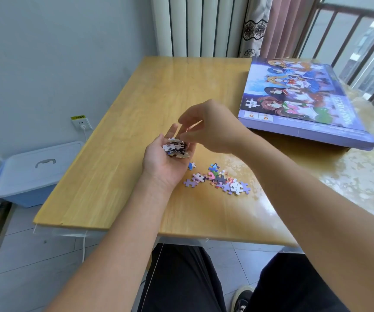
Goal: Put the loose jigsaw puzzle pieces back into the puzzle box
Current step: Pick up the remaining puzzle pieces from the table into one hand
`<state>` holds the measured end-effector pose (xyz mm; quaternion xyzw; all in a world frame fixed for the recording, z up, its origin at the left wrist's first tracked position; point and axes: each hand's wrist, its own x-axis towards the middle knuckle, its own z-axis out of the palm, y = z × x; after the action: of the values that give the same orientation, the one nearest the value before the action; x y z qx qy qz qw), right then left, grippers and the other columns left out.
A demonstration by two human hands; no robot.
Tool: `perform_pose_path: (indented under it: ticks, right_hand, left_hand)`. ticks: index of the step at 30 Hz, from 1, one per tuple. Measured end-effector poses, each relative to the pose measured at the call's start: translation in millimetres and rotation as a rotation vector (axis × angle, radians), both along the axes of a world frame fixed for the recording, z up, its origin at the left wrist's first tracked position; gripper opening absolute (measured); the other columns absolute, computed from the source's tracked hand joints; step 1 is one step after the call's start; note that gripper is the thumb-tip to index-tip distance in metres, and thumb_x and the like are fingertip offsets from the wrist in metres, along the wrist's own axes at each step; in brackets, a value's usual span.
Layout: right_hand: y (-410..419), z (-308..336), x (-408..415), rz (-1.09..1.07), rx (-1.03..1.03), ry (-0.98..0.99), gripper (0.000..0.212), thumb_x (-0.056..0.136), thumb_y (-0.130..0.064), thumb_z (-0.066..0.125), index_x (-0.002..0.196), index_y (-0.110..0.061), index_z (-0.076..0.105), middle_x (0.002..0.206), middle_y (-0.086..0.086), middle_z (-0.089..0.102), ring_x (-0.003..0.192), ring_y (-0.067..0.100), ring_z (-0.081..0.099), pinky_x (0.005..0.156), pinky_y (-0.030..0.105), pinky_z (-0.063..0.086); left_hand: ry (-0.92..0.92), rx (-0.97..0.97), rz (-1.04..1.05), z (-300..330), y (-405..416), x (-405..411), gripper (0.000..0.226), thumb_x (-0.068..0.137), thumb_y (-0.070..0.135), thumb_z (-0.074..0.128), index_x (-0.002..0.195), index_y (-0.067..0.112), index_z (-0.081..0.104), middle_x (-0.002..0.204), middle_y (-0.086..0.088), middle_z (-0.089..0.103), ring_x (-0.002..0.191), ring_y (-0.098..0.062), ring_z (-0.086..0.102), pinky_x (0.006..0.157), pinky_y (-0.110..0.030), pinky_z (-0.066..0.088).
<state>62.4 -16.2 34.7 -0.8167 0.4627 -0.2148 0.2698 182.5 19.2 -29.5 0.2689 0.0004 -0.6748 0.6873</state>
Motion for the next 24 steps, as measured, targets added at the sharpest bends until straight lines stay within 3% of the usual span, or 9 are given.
perform_pose_path:
  ticks: [4, 7, 9, 14, 19, 24]
  right_hand:
    - [14.0, -0.4, -29.2, 0.037, -0.141, -0.021, 0.029, 0.082, -0.022, 0.082, 0.109, -0.019, 0.073, 0.101, -0.007, 0.072, 0.086, 0.008, 0.071, 0.079, 0.034, 0.059]
    - [21.4, -2.9, -69.4, 0.187, 0.098, 0.375, 0.064, 0.066, -0.035, 0.093, 0.123, -0.034, 0.065, 0.109, -0.017, 0.064, 0.093, 0.004, 0.065, 0.078, 0.03, 0.058]
    - [27.9, -9.2, -86.1, 0.216, 0.173, 0.497, 0.073, 0.063, -0.041, 0.094, 0.128, -0.038, 0.062, 0.112, -0.018, 0.061, 0.099, 0.002, 0.062, 0.082, 0.031, 0.057]
    - [36.9, -26.6, -93.5, 0.126, 0.1, 0.331, 0.044, 0.064, -0.028, 0.094, 0.105, -0.028, 0.077, 0.089, -0.01, 0.069, 0.08, 0.003, 0.066, 0.07, 0.028, 0.057]
    - [34.6, -32.1, -94.8, 0.127, 0.13, 0.268, 0.023, 0.071, -0.012, 0.089, 0.089, -0.021, 0.077, 0.076, -0.009, 0.073, 0.07, 0.005, 0.07, 0.063, 0.024, 0.058]
    - [32.2, -29.8, -94.4, 0.151, 0.108, 0.275, 0.019, 0.072, -0.021, 0.088, 0.087, -0.025, 0.076, 0.076, -0.013, 0.071, 0.071, 0.0, 0.067, 0.063, 0.02, 0.056]
  left_hand:
    - [0.094, -0.018, 0.028, 1.3, -1.1, 1.4, 0.04, 0.109, 0.026, 0.032, 0.108, 0.001, 0.063, 0.106, -0.022, 0.065, 0.084, -0.032, 0.067, 0.083, -0.04, 0.056]
    - [0.156, -0.029, 0.039, 1.9, -1.3, 1.3, 0.039, 0.108, 0.025, 0.032, 0.107, -0.001, 0.062, 0.099, -0.021, 0.064, 0.085, -0.031, 0.064, 0.079, -0.038, 0.055]
    - [0.148, -0.021, 0.033, 2.4, -2.8, -0.6, 0.04, 0.108, 0.026, 0.033, 0.103, 0.0, 0.062, 0.091, -0.02, 0.065, 0.081, -0.029, 0.064, 0.079, -0.036, 0.054]
    - [0.13, -0.012, 0.036, 2.0, -3.5, -1.8, 0.042, 0.108, 0.027, 0.033, 0.099, 0.0, 0.063, 0.083, -0.017, 0.066, 0.075, -0.026, 0.065, 0.077, -0.033, 0.054]
    - [0.095, -0.016, 0.029, 2.1, -0.8, -1.0, 0.043, 0.109, 0.029, 0.032, 0.101, 0.001, 0.063, 0.087, -0.017, 0.066, 0.077, -0.027, 0.066, 0.076, -0.034, 0.055]
    - [0.075, -0.013, 0.019, 2.7, -1.0, -2.4, 0.04, 0.108, 0.029, 0.033, 0.108, 0.001, 0.062, 0.097, -0.018, 0.064, 0.083, -0.029, 0.064, 0.082, -0.036, 0.055]
